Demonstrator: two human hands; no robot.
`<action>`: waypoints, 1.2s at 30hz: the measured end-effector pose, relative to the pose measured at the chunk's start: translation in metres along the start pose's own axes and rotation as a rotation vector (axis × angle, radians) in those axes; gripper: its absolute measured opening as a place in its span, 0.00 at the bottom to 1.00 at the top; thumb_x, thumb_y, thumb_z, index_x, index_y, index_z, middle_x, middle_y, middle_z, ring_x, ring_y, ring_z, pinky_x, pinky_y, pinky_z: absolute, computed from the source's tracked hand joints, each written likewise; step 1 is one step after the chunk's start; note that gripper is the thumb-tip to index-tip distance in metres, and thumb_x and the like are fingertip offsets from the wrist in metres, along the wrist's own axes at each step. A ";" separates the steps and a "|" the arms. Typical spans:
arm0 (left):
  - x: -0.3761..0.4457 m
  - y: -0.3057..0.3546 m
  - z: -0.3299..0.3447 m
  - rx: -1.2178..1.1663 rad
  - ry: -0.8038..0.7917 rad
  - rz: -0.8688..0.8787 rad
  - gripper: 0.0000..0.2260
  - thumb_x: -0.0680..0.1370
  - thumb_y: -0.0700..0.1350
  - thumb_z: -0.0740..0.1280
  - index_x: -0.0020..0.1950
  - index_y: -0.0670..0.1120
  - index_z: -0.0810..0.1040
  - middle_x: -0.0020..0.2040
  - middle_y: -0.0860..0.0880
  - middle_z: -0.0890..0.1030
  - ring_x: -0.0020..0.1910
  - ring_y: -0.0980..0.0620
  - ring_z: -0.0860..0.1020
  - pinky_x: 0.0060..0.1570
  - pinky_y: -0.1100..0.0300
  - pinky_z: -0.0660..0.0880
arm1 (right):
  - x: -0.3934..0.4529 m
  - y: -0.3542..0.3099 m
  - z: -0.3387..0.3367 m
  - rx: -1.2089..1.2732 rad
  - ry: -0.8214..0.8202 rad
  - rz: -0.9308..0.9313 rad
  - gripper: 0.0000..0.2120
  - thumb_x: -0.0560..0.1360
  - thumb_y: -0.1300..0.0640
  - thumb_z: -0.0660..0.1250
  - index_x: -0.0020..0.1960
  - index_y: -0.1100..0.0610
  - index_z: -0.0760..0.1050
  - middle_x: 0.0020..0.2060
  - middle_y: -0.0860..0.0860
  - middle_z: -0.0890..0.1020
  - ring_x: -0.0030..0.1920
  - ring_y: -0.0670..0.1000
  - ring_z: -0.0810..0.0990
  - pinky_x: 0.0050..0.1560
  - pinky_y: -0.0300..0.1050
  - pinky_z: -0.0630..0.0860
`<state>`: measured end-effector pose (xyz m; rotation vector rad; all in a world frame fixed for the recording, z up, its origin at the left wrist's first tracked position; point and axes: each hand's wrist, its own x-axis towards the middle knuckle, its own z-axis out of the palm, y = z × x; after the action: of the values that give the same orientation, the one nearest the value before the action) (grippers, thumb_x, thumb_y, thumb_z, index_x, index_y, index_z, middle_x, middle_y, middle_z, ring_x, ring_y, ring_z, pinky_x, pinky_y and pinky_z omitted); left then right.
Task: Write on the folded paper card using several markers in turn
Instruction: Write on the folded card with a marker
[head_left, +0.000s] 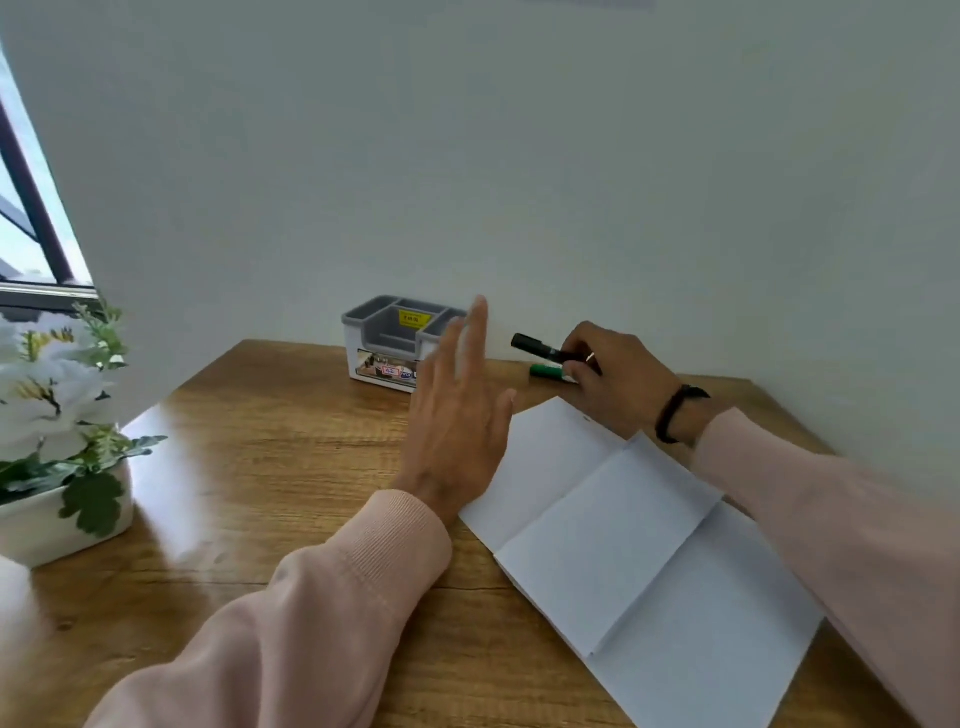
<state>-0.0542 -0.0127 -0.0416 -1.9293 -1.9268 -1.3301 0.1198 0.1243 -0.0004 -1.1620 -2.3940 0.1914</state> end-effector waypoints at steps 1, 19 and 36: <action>0.001 0.003 -0.003 0.106 0.013 0.063 0.38 0.82 0.52 0.64 0.84 0.53 0.43 0.83 0.46 0.55 0.81 0.44 0.55 0.78 0.44 0.57 | -0.011 -0.005 -0.003 0.041 0.019 -0.068 0.05 0.83 0.59 0.65 0.59 0.56 0.75 0.49 0.53 0.84 0.46 0.55 0.81 0.45 0.47 0.74; -0.013 0.031 -0.008 0.382 -0.369 0.342 0.26 0.82 0.41 0.67 0.78 0.51 0.64 0.75 0.51 0.72 0.70 0.48 0.73 0.63 0.50 0.75 | -0.097 -0.012 0.016 -0.318 0.217 -0.323 0.22 0.84 0.35 0.49 0.54 0.48 0.74 0.43 0.47 0.85 0.35 0.51 0.79 0.30 0.45 0.65; -0.017 0.028 -0.002 0.300 -0.421 0.334 0.19 0.78 0.40 0.71 0.69 0.48 0.75 0.59 0.47 0.80 0.57 0.47 0.77 0.54 0.55 0.73 | -0.097 -0.011 0.021 -0.351 0.159 -0.346 0.24 0.82 0.35 0.47 0.45 0.51 0.71 0.33 0.53 0.83 0.29 0.57 0.75 0.28 0.48 0.64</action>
<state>-0.0281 -0.0316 -0.0375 -2.3612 -1.7161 -0.5456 0.1542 0.0441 -0.0491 -0.8413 -2.4966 -0.4318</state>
